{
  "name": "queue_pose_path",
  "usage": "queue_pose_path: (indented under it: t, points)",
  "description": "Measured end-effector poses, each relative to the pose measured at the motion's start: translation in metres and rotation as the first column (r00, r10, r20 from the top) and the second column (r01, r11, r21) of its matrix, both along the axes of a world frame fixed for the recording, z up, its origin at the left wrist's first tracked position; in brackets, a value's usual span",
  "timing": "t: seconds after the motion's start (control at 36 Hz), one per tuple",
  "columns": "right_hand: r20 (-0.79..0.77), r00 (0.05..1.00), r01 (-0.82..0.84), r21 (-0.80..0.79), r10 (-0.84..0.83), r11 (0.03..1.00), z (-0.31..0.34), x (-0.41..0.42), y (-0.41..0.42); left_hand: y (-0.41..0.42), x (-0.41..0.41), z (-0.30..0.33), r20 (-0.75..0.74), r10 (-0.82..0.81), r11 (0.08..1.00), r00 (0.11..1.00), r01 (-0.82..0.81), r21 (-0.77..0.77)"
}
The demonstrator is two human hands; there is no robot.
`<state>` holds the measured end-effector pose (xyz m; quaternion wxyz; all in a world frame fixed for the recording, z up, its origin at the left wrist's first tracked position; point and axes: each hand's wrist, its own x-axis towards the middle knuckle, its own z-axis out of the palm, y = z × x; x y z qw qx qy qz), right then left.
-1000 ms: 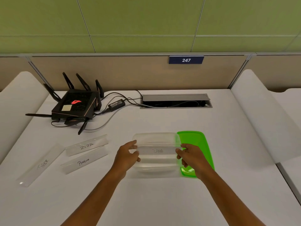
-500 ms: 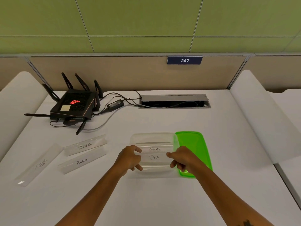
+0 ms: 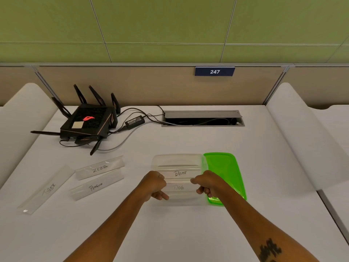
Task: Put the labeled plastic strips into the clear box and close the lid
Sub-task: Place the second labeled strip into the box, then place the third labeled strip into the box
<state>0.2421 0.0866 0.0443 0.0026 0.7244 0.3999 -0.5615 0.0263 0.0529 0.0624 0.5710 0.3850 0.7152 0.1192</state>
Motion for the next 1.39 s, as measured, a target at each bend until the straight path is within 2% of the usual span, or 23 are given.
queue_pose_path:
  t: [0.33,0.69,0.94,1.08,1.19,1.28,1.33,1.39]
  points:
    - [0.027,0.999,0.040,0.060,-0.042,0.997,-0.002,-0.004,-0.003,-0.003,-0.002,0.003,0.141,0.142,0.989,0.980,-0.136,-0.048]
    - [0.032,0.998,0.057,0.060,-0.059,0.997,0.006,-0.008,-0.002,0.000,-0.011,0.005,0.275,0.244,0.968,0.930,-0.216,-0.128]
    - [0.050,0.997,0.045,0.125,-0.051,0.991,0.012,-0.011,-0.007,-0.002,-0.010,0.005,0.274,0.255,0.967,0.927,-0.237,-0.097]
    - [0.094,0.994,0.027,0.216,-0.048,0.976,0.009,-0.010,-0.005,-0.002,-0.012,0.006,0.252,0.252,0.967,0.934,-0.254,-0.025]
    - [0.275,0.961,-0.069,0.350,-0.031,0.934,0.011,-0.014,-0.005,-0.004,-0.022,0.004,0.157,0.258,0.950,0.953,-0.279,0.137]
    - [0.391,0.920,-0.188,0.393,0.022,0.900,0.013,-0.024,-0.003,-0.007,-0.035,0.003,0.106,0.288,0.921,0.952,-0.306,0.242]
    - [0.415,0.909,-0.231,0.439,0.032,0.868,0.014,-0.035,-0.001,-0.011,-0.045,0.005,0.112,0.318,0.896,0.942,-0.337,0.289]
    - [0.377,0.926,-0.222,0.512,0.016,0.830,0.015,-0.048,-0.002,-0.015,-0.058,0.004,0.115,0.349,0.870,0.930,-0.367,0.329]
